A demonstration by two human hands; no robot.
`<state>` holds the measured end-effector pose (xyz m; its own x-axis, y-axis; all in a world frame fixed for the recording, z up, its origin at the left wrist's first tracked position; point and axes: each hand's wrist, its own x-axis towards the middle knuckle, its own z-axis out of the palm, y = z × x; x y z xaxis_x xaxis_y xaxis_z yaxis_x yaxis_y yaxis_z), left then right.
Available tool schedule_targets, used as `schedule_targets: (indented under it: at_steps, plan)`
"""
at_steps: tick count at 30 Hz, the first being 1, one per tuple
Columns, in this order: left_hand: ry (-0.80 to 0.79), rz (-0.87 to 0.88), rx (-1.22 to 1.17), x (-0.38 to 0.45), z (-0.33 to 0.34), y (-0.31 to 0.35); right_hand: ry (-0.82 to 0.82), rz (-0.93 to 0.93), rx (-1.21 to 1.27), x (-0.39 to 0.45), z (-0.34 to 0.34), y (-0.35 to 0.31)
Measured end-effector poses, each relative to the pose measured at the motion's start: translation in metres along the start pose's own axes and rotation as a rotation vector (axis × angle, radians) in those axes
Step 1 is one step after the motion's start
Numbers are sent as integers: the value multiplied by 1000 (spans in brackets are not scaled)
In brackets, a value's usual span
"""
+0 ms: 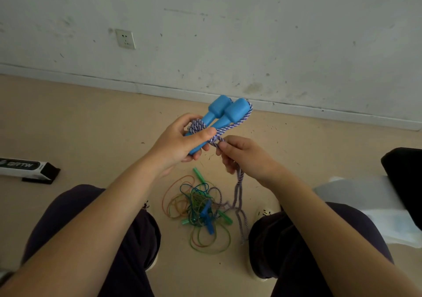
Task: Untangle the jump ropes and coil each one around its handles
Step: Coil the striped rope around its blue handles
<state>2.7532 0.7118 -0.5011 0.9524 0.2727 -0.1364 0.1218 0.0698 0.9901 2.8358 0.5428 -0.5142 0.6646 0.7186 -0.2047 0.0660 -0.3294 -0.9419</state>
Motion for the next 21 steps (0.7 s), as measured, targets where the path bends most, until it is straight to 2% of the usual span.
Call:
schedule_targets:
  at_steps: [3, 7, 12, 17, 21]
  plan:
    - [45, -7, 85, 2, 0, -5, 8, -21, -69, 0, -2, -1]
    - [93, 50, 125, 5, 3, -9, -59, 33, 2, -3, 1, -2]
    - [181, 117, 59, 5, 4, -7, -113, 71, 29, -3, 1, -4]
    - [174, 147, -71, 4, 2, -4, -52, -23, -49, -4, -4, -2]
    - [184, 155, -56, 4, 0, -6, -163, -12, 17, -6, -2, -7]
